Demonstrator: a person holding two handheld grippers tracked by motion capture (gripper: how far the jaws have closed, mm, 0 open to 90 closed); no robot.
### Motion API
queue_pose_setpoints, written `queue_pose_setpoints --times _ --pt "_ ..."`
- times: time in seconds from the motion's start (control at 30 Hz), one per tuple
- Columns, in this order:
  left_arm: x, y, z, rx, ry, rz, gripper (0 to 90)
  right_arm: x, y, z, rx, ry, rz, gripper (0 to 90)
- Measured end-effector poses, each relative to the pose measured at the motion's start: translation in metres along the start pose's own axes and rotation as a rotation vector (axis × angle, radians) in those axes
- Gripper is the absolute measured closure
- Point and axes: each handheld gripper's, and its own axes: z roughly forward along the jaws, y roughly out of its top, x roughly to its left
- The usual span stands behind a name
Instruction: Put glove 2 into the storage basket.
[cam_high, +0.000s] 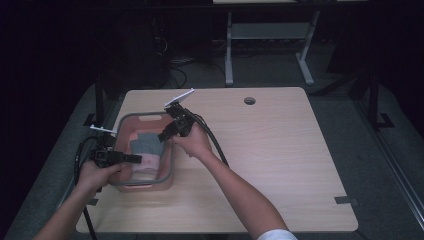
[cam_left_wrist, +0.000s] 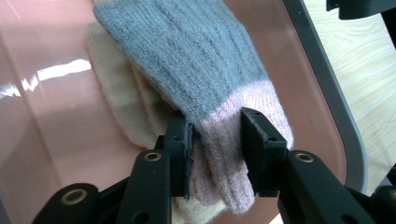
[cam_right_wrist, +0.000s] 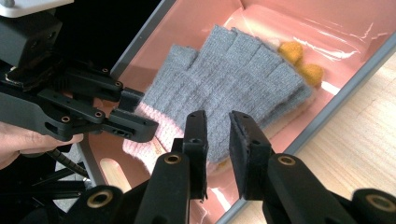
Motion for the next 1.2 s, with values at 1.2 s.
queue_pose_setpoints --times 1.2 --pt "-0.014 0.024 -0.015 -0.051 0.058 0.027 40.1 -0.017 -0.013 -0.025 -0.043 -0.007 0.025 65.9"
